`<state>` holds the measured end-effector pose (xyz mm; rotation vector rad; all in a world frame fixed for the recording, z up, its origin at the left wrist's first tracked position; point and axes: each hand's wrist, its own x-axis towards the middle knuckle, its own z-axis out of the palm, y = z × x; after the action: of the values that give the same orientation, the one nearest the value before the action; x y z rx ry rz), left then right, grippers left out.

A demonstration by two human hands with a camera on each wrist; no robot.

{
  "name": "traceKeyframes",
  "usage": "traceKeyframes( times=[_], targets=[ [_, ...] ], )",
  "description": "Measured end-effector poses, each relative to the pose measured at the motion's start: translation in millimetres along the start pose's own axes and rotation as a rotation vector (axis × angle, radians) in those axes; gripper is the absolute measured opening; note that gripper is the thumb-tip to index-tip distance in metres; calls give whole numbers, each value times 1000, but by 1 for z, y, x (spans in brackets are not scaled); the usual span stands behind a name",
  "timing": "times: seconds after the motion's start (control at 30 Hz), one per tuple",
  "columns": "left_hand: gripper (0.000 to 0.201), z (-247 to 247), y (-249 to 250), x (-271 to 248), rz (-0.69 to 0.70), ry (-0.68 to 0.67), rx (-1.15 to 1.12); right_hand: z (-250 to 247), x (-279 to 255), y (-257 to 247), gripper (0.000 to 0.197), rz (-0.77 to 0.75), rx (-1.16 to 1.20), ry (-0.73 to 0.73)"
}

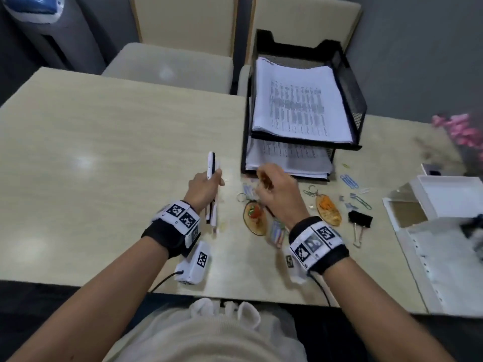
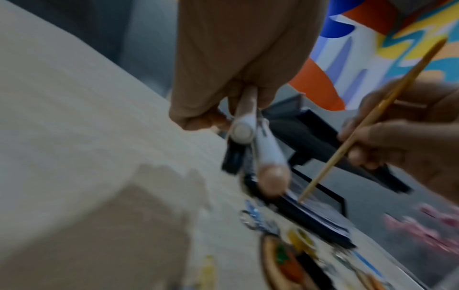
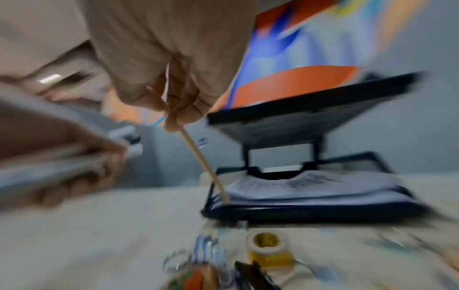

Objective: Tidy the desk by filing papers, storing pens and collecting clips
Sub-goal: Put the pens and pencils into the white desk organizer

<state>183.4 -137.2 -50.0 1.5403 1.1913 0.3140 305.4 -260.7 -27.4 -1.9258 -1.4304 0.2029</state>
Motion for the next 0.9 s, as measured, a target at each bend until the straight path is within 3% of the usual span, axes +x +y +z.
traceKeyframes(
  times=[0.07, 0.2, 0.37, 0.47, 0.6, 0.77, 0.9],
  targets=[
    [41, 36, 24, -8, 79, -140, 74, -38, -27, 9, 15, 211, 137, 258],
    [36, 121, 70, -36, 206, -461, 139, -117, -91, 43, 34, 442, 262, 731],
    [21, 238, 118, -82, 325, -648, 128, -213, -186, 87, 57, 636, 93, 1070],
    [10, 294, 146, -113, 418, -680, 65, -249, -230, 111, 47, 756, -70, 1145],
    [10, 359, 176, -139, 508, -651, 43, -266, -261, 143, 35, 862, -137, 1126],
    [20, 416, 186, -150, 620, -607, 167, -271, -272, 179, 31, 899, -113, 1104],
    [24, 446, 174, -145, 621, -550, 271, -271, -278, 197, 26, 895, -106, 1058]
  ],
)
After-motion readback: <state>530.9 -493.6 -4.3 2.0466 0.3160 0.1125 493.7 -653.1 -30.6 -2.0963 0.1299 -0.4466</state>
